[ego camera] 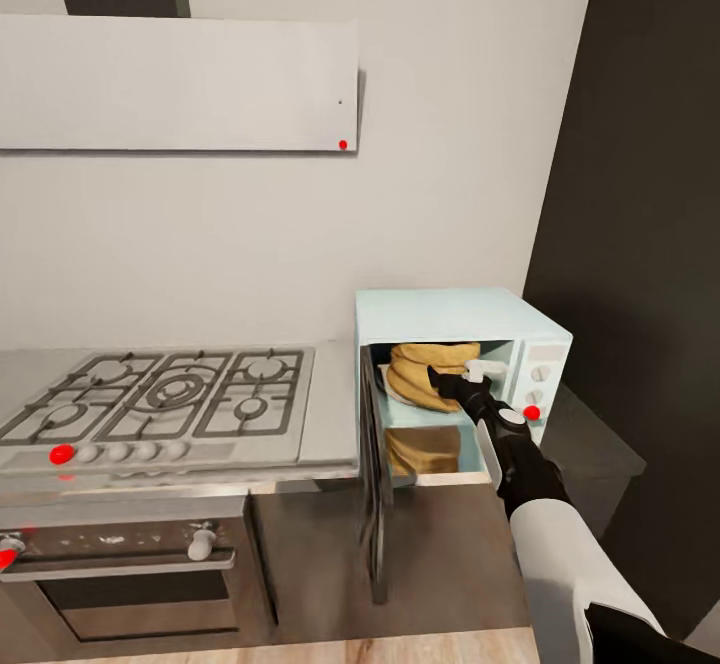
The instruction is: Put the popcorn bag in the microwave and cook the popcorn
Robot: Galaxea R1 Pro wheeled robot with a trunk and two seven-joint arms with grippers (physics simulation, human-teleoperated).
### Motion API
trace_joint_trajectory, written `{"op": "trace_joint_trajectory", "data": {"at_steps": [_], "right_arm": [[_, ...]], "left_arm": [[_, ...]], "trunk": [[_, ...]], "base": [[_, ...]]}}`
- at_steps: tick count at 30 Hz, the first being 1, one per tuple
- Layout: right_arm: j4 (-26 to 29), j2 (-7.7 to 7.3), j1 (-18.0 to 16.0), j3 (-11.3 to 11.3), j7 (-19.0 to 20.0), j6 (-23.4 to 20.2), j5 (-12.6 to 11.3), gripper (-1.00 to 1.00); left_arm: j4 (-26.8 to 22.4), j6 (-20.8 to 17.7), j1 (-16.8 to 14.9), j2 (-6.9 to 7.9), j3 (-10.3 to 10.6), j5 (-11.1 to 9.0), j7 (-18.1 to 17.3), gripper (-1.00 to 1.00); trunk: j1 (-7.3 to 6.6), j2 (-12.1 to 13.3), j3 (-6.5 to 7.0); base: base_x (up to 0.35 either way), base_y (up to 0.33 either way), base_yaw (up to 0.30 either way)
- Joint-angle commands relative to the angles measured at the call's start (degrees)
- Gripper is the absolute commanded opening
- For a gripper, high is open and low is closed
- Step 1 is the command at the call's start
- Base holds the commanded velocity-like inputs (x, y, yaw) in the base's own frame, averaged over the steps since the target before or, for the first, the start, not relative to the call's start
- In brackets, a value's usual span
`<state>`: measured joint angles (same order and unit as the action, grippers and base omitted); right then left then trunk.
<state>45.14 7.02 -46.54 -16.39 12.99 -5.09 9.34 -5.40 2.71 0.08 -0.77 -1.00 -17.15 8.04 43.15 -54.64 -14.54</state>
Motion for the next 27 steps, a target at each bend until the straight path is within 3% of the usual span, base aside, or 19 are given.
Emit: {"op": "trace_joint_trajectory", "data": {"at_steps": [1, 13, 27], "right_arm": [[0.12, 0.1, -0.04, -0.4, 0.57, -0.27, 0.59, 1.0], [0.23, -0.13, -0.04, -0.39, 1.19, -1.04, 0.93, 1.0], [1.0, -0.6, -0.04, -0.65, 1.17, -11.21, 1.61, 1.0]], "left_arm": [[-0.06, 0.11, 0.01, -0.02, -0.07, -0.25, 0.14, 1.0], [-0.14, 0.11, 0.01, -0.05, -0.14, -0.3, 0.17, 1.0], [0.39, 2.03, 0.01, -0.72, -0.14, -0.43, 0.23, 1.0]], "trunk": [[0.03, -0.04, -0.07], [0.03, -0.04, -0.07], [0.03, -0.04, -0.07]], "base": [[0.202, 0.0, 0.0], [0.1, 0.0, 0.0], [-0.311, 0.0, 0.0]]}}
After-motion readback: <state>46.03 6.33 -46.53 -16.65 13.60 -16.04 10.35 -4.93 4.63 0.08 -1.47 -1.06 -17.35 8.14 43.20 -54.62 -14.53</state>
